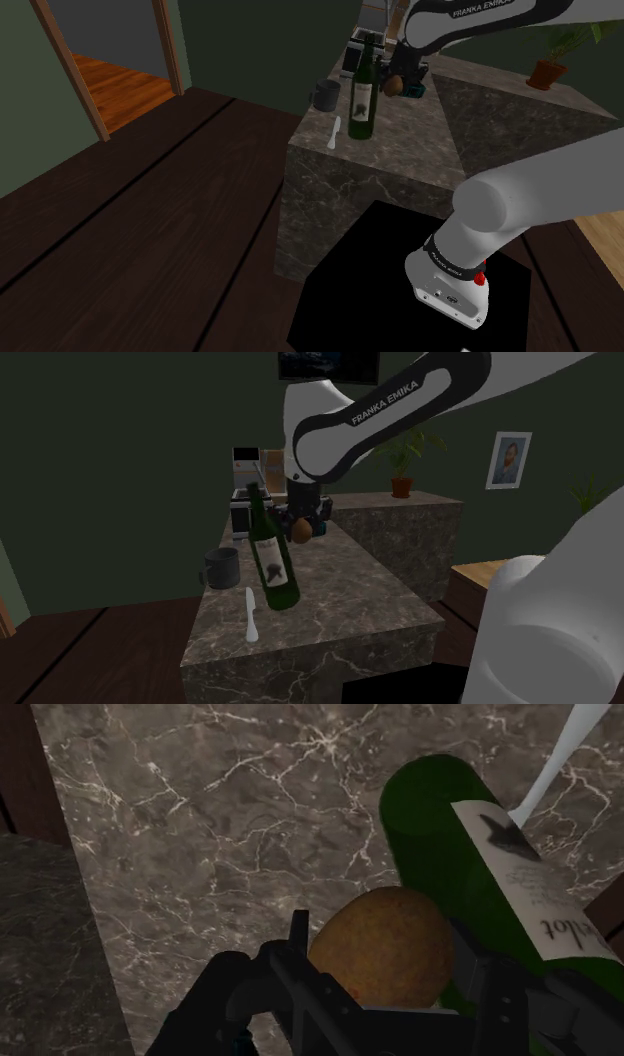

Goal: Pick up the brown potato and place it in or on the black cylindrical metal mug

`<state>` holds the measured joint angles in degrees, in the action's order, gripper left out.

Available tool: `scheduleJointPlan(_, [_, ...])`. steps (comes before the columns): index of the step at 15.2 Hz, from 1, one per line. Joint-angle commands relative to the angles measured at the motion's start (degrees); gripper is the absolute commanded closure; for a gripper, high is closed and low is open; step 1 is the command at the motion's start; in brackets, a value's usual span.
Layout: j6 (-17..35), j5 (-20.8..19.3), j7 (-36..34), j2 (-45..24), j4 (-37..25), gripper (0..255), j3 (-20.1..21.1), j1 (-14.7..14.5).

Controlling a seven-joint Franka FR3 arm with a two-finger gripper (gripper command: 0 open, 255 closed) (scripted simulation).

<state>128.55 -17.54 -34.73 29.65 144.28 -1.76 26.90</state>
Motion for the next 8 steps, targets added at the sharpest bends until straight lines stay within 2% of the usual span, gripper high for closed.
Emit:
scheduleJointPlan(1, [0.63,0.16,-1.33,-4.65,-3.76,255,0.96,-0.34])
scheduleJointPlan(8, [0.35,-0.08,-4.95,-20.37,-18.91,255,3.59,-1.18])
